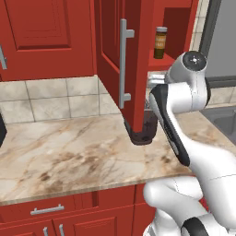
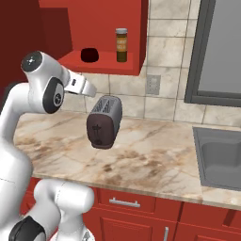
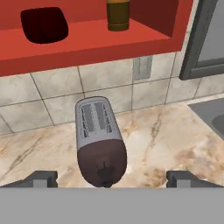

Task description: Take the cinnamon bottle from the cabinet and place it on the dining table, next to the plate with the cupcake. Then take the chocolate from the dining counter and place it on the cupcake plate.

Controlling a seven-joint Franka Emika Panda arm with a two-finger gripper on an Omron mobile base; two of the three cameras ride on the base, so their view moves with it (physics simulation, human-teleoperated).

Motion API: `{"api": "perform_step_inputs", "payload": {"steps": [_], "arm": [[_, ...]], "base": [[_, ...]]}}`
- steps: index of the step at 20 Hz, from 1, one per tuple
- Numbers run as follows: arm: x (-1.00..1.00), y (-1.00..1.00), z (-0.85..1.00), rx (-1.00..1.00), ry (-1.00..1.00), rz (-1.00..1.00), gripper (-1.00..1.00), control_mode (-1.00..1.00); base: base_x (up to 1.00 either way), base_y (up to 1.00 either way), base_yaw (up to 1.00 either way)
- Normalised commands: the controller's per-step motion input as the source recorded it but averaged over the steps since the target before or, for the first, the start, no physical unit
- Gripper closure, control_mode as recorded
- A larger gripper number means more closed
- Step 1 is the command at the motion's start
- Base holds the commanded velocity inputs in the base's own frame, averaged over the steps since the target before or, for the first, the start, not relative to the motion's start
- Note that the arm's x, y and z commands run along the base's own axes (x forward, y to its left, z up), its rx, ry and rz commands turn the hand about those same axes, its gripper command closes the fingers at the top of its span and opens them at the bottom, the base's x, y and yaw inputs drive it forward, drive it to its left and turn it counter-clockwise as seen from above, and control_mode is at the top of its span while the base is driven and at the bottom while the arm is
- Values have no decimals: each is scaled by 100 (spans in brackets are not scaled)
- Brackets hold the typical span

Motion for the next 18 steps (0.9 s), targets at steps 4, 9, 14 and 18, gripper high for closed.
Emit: {"api": "perform_step_inputs", "payload": {"steps": [4,9,14,18], "arm": [[42,-9,63,11,5,-2,-100,-100],[43,-22,33,1,-4,0,-100,-100],[42,-19,16,0,-9,0,-100,-100],[30,0,8,0,-2,-1,-100,-100]], "base": [[0,0,0],[0,0,0],[0,0,0],[0,0,0]]}}
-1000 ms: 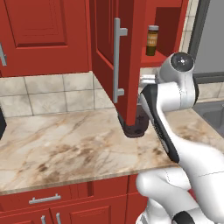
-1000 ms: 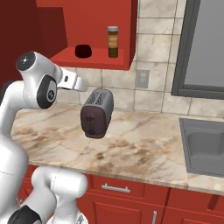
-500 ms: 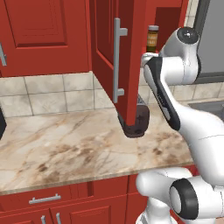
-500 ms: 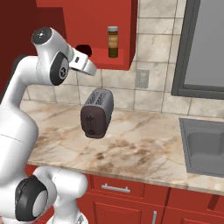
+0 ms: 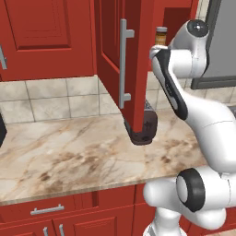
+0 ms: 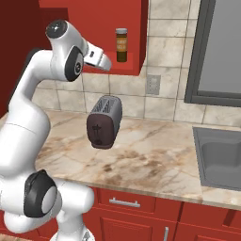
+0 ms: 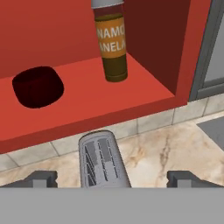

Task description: Take the cinnamon bottle from the cabinet and place it on the dining table, next to the plate with the cupcake. Then take the chocolate from the dining counter and place it on the cupcake plate.

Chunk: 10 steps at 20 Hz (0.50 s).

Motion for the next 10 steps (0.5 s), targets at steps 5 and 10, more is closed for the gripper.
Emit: {"api": "perform_step_inputs", "payload": {"steps": [5,10], "arm": [[29,0,8,-2,0,-4,-100,-100],[10,0,13,-1,-6,0,-100,-100]], "base": [[0,0,0],[0,0,0]]}}
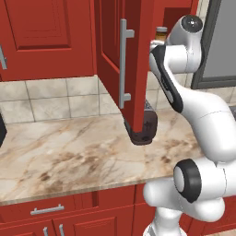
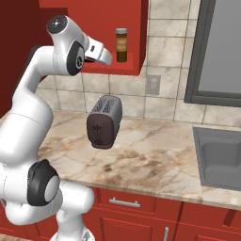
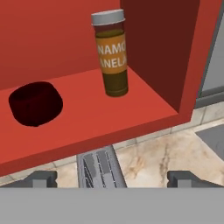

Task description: Take the cinnamon bottle from the cabinet and place it on the dining table, next to the plate with the cupcake. Then take the chocolate from the dining counter and place it on the cupcake plate.

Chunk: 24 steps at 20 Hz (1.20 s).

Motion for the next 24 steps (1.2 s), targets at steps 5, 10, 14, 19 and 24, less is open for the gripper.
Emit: {"api": "perform_step_inputs", "payload": {"steps": [5,10,14,19,24], "arm": [[8,-3,0,-3,-8,6,-100,-100],[2,-8,-4,-6,-6,13,-100,-100],[4,-7,-5,1,0,11,-100,-100],[13,-1,0,3,2,0,-100,-100],[29,0,0,0,1,-12,-100,-100]], "base": [[0,0,0],[0,0,0],[0,0,0],[0,0,0],[0,0,0]]}}
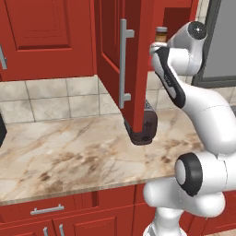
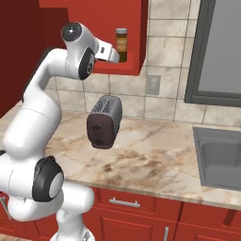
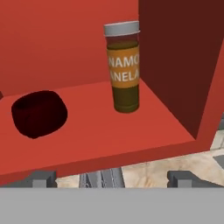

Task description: Take the cinnamon bottle from the cabinet and place it on the dining table, next to the plate with the cupcake. Then take the chocolate from the dining counter and place it on the cupcake plate.

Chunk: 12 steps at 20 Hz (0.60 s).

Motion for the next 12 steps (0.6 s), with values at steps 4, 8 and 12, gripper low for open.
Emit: {"api": "perform_step_inputs", "payload": {"steps": [4,8,12], "arm": [[35,0,0,-4,1,-24,-100,-100],[29,0,-5,-8,3,-27,-100,-100],[38,0,-2,-4,4,-18,-100,-100]], "base": [[0,0,0],[0,0,0],[0,0,0]]}}
